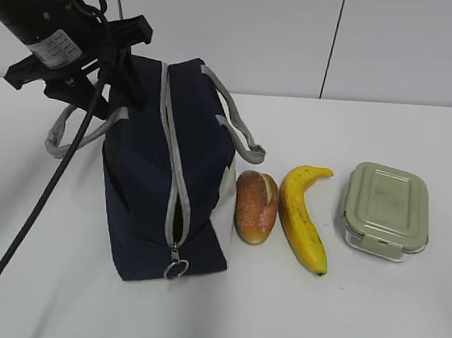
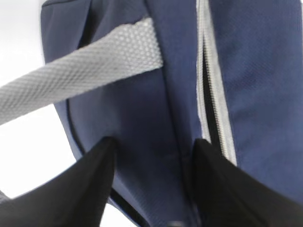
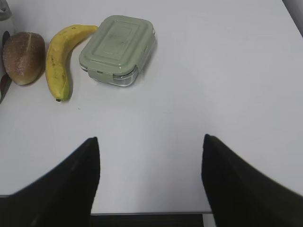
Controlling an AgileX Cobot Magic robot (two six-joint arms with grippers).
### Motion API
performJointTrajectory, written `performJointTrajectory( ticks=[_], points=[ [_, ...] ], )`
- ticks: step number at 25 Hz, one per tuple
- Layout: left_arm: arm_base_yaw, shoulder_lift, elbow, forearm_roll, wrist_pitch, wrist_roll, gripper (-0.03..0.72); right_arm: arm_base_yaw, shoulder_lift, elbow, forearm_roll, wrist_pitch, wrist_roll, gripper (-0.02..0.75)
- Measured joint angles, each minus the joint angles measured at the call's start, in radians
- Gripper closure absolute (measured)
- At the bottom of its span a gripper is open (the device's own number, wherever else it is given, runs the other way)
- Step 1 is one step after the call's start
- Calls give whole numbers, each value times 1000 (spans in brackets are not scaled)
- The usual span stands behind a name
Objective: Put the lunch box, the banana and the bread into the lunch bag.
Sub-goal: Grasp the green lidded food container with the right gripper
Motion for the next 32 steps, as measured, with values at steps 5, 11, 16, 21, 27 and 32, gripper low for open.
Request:
performJointTrajectory(
  ticks=[5, 11, 16, 21, 27, 32],
  points=[
    [0, 0, 0, 1, -5, 0, 580, 0, 0, 0, 0, 0, 0, 222],
    [0, 0, 0, 17, 1, 38, 685, 0, 0, 0, 0, 2, 0, 222],
    [0, 0, -3, 101, 35, 79, 686, 0, 0, 0, 0, 2, 0, 222],
    [0, 0, -4, 191, 40, 83, 687, 0, 0, 0, 0, 2, 0, 222],
    [0, 0, -4, 179, -17, 85, 687, 0, 0, 0, 0, 2, 0, 223],
    [0, 0, -4, 132, -80, 85, 687, 0, 0, 0, 0, 2, 0, 223]
  ],
)
